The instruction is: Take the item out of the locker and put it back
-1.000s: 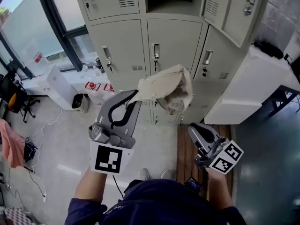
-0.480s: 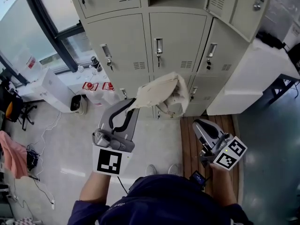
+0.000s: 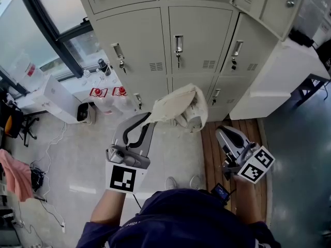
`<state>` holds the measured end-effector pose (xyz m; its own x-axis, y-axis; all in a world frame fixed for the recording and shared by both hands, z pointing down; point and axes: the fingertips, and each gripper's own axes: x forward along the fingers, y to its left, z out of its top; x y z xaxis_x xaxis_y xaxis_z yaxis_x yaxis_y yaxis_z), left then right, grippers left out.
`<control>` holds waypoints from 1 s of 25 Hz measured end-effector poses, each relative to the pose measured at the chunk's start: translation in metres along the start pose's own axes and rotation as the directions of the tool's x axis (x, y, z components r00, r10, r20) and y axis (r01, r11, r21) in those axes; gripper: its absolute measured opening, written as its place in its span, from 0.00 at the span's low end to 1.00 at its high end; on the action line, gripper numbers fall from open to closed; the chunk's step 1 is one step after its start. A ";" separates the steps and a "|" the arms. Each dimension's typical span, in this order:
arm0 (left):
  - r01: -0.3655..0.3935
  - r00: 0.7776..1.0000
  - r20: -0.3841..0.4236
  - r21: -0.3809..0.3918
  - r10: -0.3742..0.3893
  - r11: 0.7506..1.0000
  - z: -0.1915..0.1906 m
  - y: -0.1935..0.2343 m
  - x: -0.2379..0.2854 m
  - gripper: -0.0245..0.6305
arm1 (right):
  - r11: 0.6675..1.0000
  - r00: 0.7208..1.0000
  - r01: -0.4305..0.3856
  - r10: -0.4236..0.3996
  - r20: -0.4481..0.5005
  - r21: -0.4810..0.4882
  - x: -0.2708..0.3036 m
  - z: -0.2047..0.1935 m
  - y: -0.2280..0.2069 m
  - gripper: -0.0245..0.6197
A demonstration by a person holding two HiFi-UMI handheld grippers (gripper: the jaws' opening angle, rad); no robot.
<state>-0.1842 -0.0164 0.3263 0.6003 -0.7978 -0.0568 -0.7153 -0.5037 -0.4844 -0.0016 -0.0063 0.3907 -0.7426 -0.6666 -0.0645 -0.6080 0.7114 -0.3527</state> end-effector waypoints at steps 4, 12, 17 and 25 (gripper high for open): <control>0.009 1.000 -0.006 0.002 -0.009 1.000 -0.008 0.005 -0.004 0.07 | 1.000 1.000 0.007 -0.007 -0.008 0.007 0.008 -0.007 0.004 0.05; 0.001 1.000 0.003 -0.004 -0.001 1.000 -0.008 0.008 -0.008 0.07 | 1.000 1.000 0.003 -0.003 -0.013 0.002 0.009 -0.008 0.008 0.05; -0.018 1.000 0.014 0.007 0.018 1.000 0.002 0.006 -0.004 0.07 | 1.000 1.000 -0.006 0.006 -0.019 0.000 0.002 -0.002 0.003 0.05; -0.084 0.996 0.023 0.066 0.082 0.994 0.041 -0.001 0.022 0.07 | 0.997 0.997 -0.072 0.072 -0.019 0.001 -0.016 0.016 -0.022 0.05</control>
<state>-0.1557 -0.0203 0.2896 0.5475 -0.8287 -0.1164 -0.7378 -0.4123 -0.5345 0.0283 -0.0145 0.3845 -0.7897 -0.6093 -0.0721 -0.5526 0.7574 -0.3479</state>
